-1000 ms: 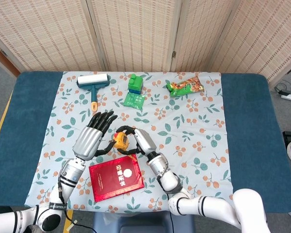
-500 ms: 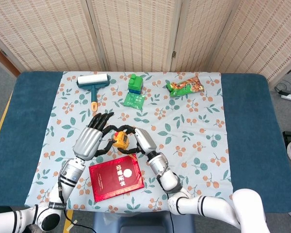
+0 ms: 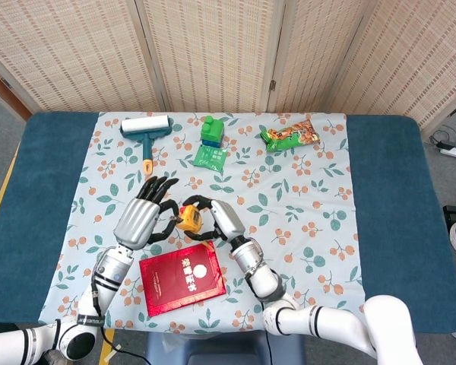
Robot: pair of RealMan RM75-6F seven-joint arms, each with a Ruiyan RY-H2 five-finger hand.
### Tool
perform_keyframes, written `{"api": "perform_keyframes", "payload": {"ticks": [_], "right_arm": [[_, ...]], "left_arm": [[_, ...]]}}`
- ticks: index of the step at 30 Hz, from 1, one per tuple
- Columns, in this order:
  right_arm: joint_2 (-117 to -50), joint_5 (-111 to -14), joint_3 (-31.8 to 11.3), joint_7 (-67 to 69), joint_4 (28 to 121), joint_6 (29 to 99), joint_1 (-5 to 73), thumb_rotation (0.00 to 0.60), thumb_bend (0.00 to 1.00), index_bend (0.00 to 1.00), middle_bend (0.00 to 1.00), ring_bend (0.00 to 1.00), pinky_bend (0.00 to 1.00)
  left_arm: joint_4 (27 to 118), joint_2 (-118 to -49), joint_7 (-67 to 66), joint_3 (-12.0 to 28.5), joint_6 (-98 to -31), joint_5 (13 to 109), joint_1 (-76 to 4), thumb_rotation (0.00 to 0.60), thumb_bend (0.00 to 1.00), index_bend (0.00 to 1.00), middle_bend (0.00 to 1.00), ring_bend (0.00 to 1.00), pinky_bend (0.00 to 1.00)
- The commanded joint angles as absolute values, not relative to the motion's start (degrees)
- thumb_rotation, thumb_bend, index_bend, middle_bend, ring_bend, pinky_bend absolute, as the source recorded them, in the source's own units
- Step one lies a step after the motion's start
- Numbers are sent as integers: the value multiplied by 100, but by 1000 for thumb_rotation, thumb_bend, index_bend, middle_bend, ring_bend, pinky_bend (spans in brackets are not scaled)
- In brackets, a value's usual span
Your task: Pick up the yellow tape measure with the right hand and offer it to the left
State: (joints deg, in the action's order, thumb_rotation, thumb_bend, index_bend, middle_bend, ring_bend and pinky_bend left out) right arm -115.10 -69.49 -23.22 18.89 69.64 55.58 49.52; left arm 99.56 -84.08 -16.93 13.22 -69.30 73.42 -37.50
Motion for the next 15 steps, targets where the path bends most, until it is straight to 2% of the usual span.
{"api": "perform_keyframes", "payload": {"ticks": [1,9,15], "right_arm": [[-11483,-6914,-2317,1821,6983,5554,4935,600,432,632,521,498,305],[-11230,-6872,-2252,1576,7137,5547,4836,600,432,632,520,498,305],[-10892,-6932,-2012,1475,7315,5615,4575,600,432,632,520,498,305]], "left_arm": [[9892,-8460,-1632,1338,-6973,7364,-3745,600,676,567,162,73,0],[9855,-8423,-1135,1492,-6945,7159,-3684,600,677,575,179,87,0],[9811,-8153,-485,1653,-6845,6979,-3577,600,681,578,184,87,0]]}}
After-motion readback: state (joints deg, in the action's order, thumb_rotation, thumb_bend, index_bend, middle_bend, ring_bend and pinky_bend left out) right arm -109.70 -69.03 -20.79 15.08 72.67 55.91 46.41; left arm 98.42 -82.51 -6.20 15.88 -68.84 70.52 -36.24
